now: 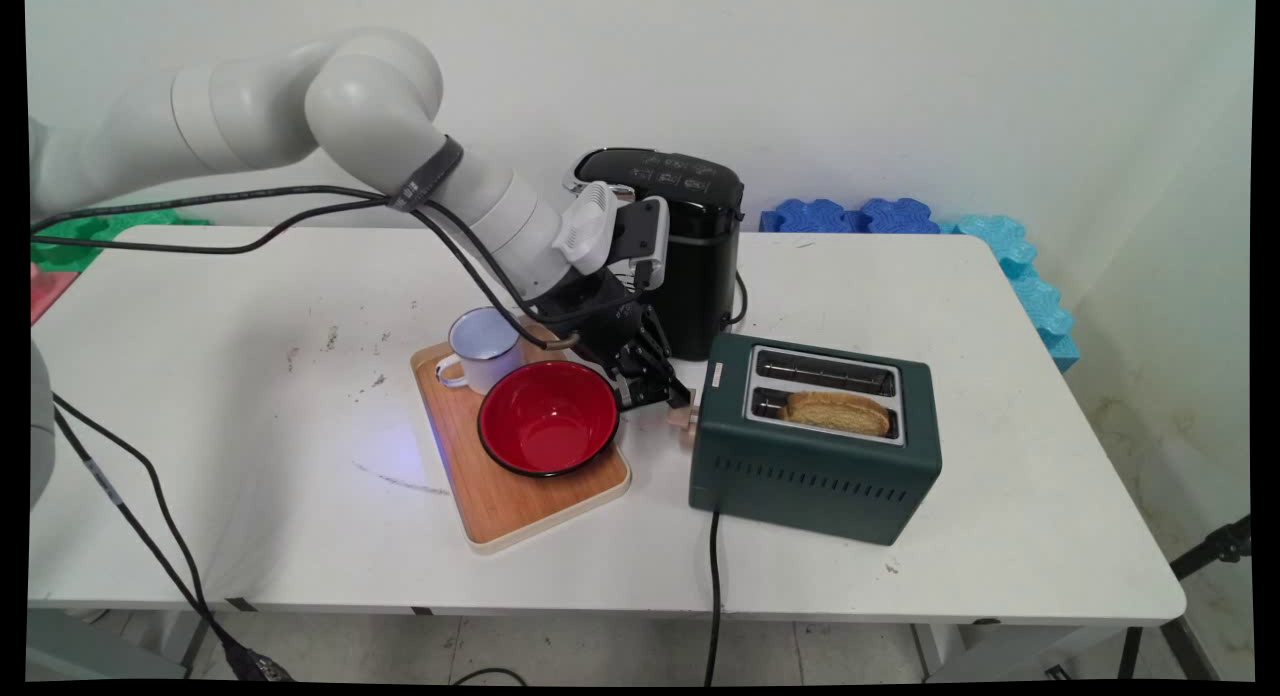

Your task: Press the toaster switch

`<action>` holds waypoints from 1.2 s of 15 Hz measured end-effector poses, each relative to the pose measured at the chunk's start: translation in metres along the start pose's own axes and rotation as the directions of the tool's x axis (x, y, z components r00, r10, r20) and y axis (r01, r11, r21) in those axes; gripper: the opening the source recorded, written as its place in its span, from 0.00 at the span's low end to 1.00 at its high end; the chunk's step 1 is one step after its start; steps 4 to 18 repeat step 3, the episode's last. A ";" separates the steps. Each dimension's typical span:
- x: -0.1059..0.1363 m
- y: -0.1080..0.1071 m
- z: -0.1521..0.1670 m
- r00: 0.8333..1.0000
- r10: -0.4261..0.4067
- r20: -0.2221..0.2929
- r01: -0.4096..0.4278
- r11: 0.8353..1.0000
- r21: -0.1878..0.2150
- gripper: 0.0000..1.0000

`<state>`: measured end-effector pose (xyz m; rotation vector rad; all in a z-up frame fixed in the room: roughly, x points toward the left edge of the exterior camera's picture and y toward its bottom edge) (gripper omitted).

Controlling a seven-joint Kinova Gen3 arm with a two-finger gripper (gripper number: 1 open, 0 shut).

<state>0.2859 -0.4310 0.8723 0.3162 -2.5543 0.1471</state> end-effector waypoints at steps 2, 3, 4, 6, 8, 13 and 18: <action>-0.002 0.000 0.000 1.000 -0.001 -0.002 0.001 1.000 -0.001 0.00; -0.003 0.001 0.000 1.000 -0.001 -0.003 0.001 1.000 -0.001 0.00; -0.003 0.001 0.000 1.000 -0.001 -0.003 0.001 1.000 -0.001 0.00; -0.003 0.001 0.000 1.000 -0.001 -0.003 0.001 1.000 -0.001 0.00; -0.003 0.001 0.000 1.000 -0.001 -0.003 0.001 1.000 -0.001 0.00; -0.003 0.001 0.000 1.000 -0.001 -0.003 0.001 1.000 -0.001 0.00; -0.003 0.001 0.000 1.000 -0.001 -0.003 0.001 1.000 -0.001 0.00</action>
